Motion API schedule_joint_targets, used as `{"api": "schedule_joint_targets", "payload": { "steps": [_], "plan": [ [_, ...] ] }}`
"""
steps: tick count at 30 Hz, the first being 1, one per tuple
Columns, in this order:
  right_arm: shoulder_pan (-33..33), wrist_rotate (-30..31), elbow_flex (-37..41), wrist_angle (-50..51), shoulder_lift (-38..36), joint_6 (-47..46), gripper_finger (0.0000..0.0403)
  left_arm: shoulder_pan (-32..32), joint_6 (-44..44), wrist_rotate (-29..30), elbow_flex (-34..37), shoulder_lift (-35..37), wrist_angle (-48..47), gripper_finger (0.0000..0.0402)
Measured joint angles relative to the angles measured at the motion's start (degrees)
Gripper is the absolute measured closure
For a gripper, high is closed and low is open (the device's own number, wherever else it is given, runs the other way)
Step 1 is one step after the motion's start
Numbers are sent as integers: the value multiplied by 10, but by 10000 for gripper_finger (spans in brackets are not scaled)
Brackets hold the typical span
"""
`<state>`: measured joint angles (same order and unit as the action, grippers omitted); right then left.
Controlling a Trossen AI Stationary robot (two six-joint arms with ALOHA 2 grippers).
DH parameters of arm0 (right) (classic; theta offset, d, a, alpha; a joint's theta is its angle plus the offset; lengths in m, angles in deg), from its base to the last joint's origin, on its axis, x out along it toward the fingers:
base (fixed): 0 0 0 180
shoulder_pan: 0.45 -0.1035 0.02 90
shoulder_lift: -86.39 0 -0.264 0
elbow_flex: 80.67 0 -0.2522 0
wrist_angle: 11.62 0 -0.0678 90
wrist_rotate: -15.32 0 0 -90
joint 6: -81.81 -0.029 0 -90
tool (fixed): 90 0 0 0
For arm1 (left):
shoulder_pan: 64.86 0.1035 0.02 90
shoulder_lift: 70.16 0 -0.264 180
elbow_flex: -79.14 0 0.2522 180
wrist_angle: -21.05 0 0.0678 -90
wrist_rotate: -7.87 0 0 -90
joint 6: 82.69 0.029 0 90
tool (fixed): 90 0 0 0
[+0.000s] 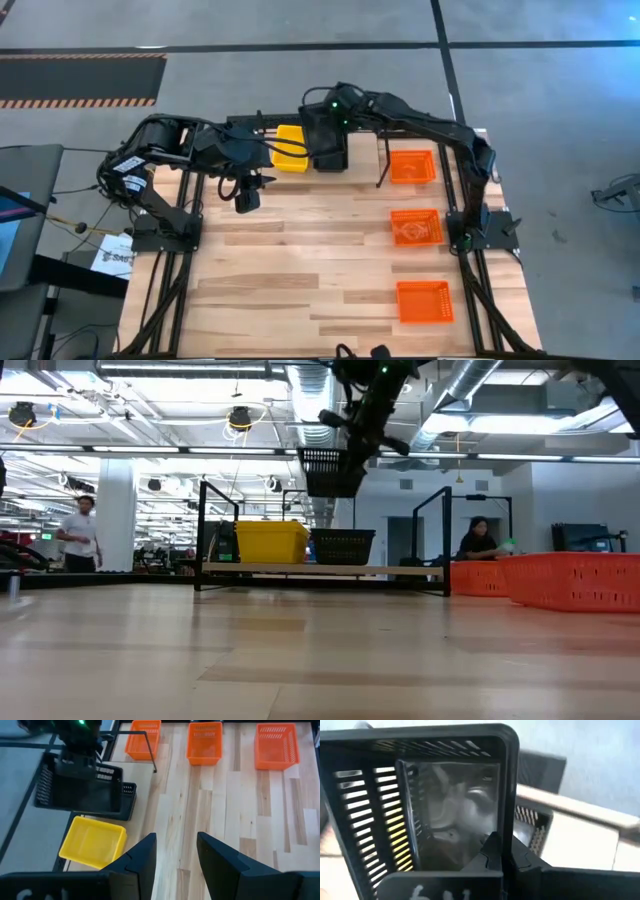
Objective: Stack baskets on shelf by color
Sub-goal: Stack the black bin on top of the other black bin on the shelf
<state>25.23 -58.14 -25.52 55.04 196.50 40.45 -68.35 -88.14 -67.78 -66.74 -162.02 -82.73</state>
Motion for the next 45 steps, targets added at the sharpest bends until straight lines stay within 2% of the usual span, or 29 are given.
{"api": "schedule_joint_targets", "payload": {
  "steps": [5, 13, 24, 35, 45],
  "plan": [
    [3, -2, 0, 53, 10, -34, 399, 0, 0, 0, 0, 0, 0, 271],
    [10, 9, 0, 75, 9, -68, 399, 0, 0, 0, 0, 0, 0, 271],
    [18, 3, 0, 72, 9, -73, 399, 0, 1, -2, 0, 0, 0, 271],
    [19, -34, 73, -5, 9, -68, 399, 0, 1, -2, 0, 0, 0, 271],
    [30, -46, 75, -7, 9, -68, 399, 0, 1, -2, 0, 0, 0, 271]
  ]
}}
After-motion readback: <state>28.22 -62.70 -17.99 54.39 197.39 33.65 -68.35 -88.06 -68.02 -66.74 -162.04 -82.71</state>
